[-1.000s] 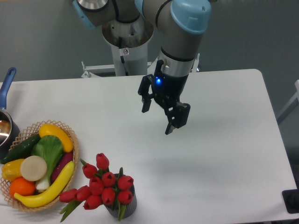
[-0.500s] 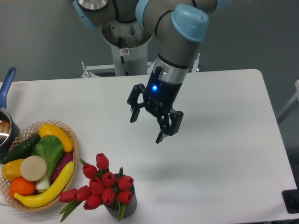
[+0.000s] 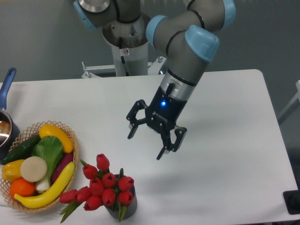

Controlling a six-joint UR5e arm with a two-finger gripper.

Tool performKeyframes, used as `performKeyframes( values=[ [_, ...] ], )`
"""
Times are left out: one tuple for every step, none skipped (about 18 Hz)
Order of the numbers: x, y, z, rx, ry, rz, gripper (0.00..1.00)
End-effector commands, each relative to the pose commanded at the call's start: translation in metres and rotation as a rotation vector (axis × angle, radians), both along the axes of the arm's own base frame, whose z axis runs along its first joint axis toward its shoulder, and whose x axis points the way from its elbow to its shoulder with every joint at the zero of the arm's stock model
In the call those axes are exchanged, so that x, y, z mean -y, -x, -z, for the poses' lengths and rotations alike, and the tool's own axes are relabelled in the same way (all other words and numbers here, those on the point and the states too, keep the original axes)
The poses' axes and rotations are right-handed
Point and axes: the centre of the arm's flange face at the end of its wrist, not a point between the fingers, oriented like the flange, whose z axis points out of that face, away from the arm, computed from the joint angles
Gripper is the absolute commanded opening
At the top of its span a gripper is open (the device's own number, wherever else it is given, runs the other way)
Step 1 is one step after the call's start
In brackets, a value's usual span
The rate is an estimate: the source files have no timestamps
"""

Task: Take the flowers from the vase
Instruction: 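Move the open gripper toward the red tulips in the black vase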

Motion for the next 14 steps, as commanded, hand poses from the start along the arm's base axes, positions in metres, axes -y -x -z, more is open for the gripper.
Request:
performKeyframes(
  values=[
    [0.0, 0.0, 0.0, 0.001, -0.003, 0.002, 1.0],
    [-0.001, 0.001, 0.001, -0.001, -0.003, 0.003, 1.0],
    [-0.001, 0.002, 0.003, -0.002, -0.002, 0.006, 1.0],
    [-0.003, 0.004, 0.006, -0.005, -0.001, 0.007, 1.0],
    [-0.006, 0.005, 0.007, -0.02, -0.008, 0.013, 1.0],
    [-0.008, 0.005, 0.009, -0.031, -0.013, 0.018, 1.0],
    [-0.01, 0.008, 0.014, -0.035, -0.014, 0.024, 1.0],
    [-0.011, 0.008, 0.018, -0.042, -0.014, 0.035, 1.0],
    [-0.013, 0.007, 0.021, -0.057, -0.015, 0.053, 1.0],
    [-0.013, 0.008, 0.024, -0.064, -0.017, 0.063, 1.0],
    [-0.015, 0.007, 0.023, -0.069, -0.02, 0.068, 1.0],
    [-0.02, 0.006, 0.023, -0.071, -0.021, 0.077, 1.0],
    [-0.027, 0.009, 0.025, -0.072, -0.022, 0.083, 1.0],
    [-0.033, 0.012, 0.029, -0.077, -0.019, 0.09, 1.0]
  ],
)
